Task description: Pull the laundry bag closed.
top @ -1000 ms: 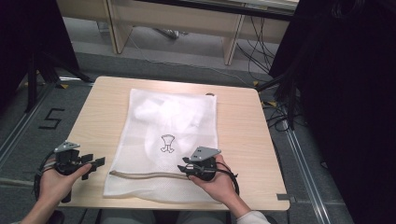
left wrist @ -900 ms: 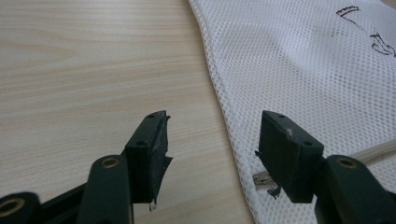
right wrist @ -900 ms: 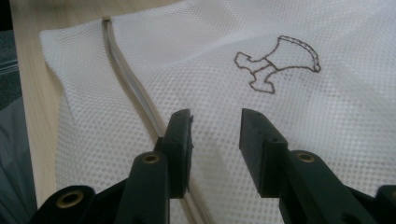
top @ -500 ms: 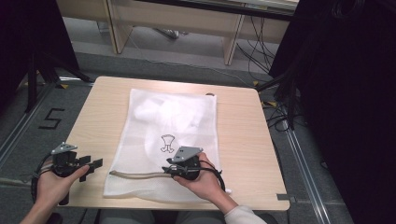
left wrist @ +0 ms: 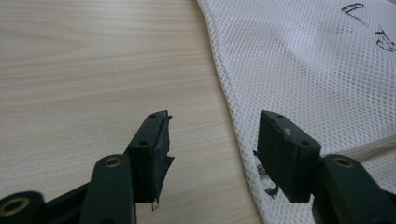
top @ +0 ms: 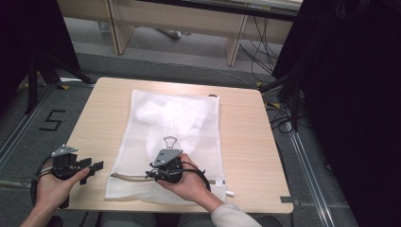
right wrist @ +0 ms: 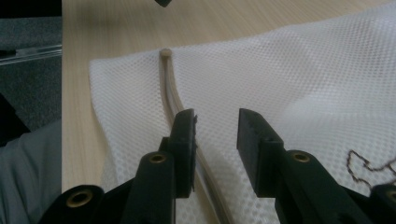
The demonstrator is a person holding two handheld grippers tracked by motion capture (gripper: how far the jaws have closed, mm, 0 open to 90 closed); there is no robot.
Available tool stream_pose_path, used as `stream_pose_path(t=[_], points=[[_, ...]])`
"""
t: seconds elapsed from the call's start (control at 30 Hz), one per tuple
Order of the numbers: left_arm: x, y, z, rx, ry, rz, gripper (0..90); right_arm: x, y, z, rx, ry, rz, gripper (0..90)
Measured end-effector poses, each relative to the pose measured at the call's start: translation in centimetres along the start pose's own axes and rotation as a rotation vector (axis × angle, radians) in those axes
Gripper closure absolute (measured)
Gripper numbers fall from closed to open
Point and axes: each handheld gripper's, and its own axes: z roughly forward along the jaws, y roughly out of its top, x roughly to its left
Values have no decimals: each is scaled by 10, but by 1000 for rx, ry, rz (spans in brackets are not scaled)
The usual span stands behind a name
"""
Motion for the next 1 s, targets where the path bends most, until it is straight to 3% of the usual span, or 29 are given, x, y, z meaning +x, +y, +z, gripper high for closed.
stream_pose_path(t=[0.37,0.43,0.53,0.6,0.63,0.87,1.0], points=[[1,0,1,6,-2,0,436,10,22,26,16,46,-27,712],[-1,-1,2,-11,-6,-25,437,11,25,31,18,51,-34,718],[0,-1,2,-9,-5,-24,438,13,30,39,26,67,-43,724],[0,-1,2,-9,-5,-26,438,15,31,40,31,66,-25,725],[0,0,2,-8,-10,-29,438,14,32,42,30,74,-47,726],[0,-1,3,-12,-1,-31,440,16,37,50,42,77,-34,736],[0,-1,3,-1,-4,-20,449,16,41,55,41,88,-50,754]])
